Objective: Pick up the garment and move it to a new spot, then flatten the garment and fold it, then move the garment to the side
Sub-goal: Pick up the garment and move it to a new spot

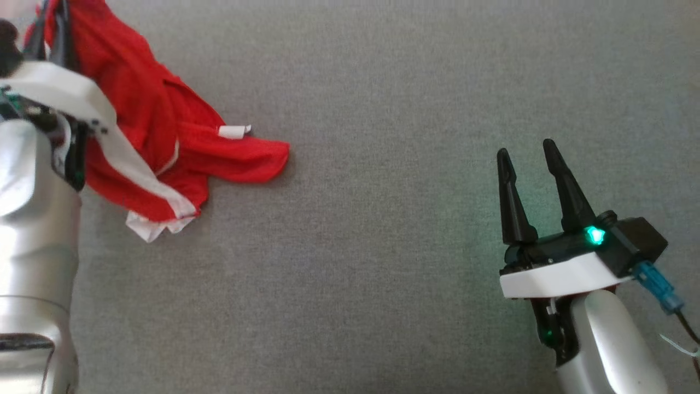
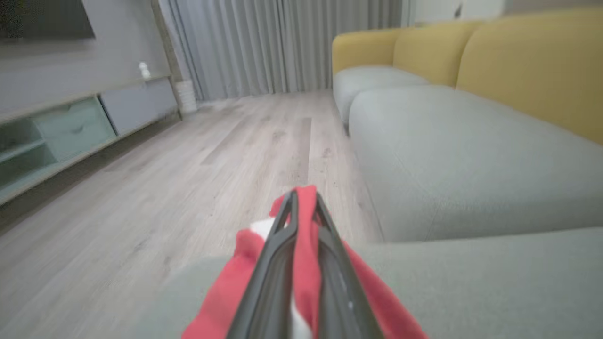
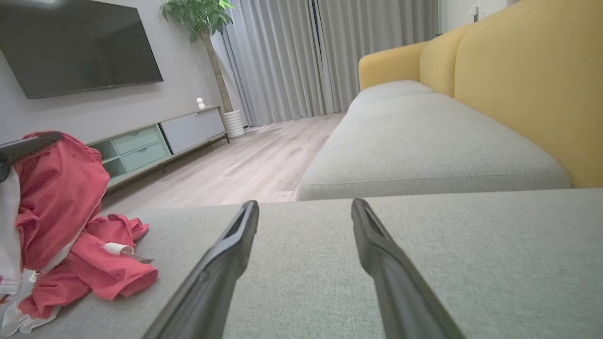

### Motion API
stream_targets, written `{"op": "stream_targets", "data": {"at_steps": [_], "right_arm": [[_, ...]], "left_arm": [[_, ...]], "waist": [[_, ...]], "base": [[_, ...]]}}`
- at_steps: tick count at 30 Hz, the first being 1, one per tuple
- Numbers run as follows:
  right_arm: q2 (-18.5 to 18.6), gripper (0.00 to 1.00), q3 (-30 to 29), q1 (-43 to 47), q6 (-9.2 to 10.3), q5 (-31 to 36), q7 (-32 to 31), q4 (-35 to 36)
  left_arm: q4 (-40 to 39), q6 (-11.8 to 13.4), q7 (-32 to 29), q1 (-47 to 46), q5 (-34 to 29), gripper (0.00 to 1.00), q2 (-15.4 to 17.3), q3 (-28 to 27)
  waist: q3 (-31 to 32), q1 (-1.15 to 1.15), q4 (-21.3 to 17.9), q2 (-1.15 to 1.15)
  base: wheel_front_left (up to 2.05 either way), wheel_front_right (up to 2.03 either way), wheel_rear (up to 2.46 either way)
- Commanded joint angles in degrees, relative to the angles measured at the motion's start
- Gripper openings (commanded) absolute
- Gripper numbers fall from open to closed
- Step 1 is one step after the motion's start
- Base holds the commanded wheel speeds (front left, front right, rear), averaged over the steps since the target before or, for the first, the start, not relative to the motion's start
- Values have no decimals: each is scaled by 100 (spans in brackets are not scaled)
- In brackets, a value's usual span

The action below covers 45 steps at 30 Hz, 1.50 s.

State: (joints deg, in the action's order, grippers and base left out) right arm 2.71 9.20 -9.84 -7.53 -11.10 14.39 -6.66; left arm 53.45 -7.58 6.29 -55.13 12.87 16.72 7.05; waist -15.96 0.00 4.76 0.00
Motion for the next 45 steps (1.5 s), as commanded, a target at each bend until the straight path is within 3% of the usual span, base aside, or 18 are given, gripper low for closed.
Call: {"op": "stream_targets", "data": {"at_steps": [1, 10, 17, 22, 30, 36, 40, 41, 42, 45], "right_arm": [[17, 100, 170, 25, 4, -33, 61, 130], [17, 100, 287, 153, 4, -149, 61, 46], [17, 100, 223, 87, 4, -233, 61, 101], [17, 100, 177, -1, 4, -288, 61, 171], [17, 100, 100, -289, 4, -536, 61, 341], [17, 100, 189, -464, 4, -820, 61, 487], [17, 100, 250, -507, 4, -937, 61, 538], [17, 100, 253, -509, 4, -949, 61, 546], [17, 100, 250, -509, 4, -958, 61, 553], [17, 100, 186, -488, 4, -947, 61, 579]], "left_arm": [[-345, 12, 169, -313, 110, 0, 209, -209], [-1808, 10, 37, 57, 599, 0, -124, 84], [-3053, 127, -459, 700, 690, 0, -611, 463], [-3520, 239, -633, 959, 685, 0, -940, 742], [-3637, 424, -707, 1005, 694, 0, -1296, 1342], [-3372, 601, -555, 645, 707, 0, -1363, 1666], [-2986, 729, -316, 350, 739, 0, -1374, 1733], [-2851, 770, -240, 295, 724, 57, -1375, 1741], [-2709, 807, -161, 256, 739, 100, -1376, 1723], [-2291, 837, 68, 223, 792, 100, -1376, 1670]], "waist": [[198, 0, 41, 0], [631, 0, -26, 0], [671, 0, -385, 0], [607, 0, -733, 0], [270, 0, -1692, 0], [-42, 0, -2363, 0], [-145, 0, -2601, 0], [-154, 0, -2620, 0], [-159, 0, -2629, 0], [-158, 0, -2555, 0]], "base": [[0, 0, 0], [0, 0, 0], [0, 0, 0], [0, 0, 0], [0, 0, 0], [0, 0, 0], [0, 0, 0], [0, 0, 0], [0, 0, 0], [0, 0, 0]]}}
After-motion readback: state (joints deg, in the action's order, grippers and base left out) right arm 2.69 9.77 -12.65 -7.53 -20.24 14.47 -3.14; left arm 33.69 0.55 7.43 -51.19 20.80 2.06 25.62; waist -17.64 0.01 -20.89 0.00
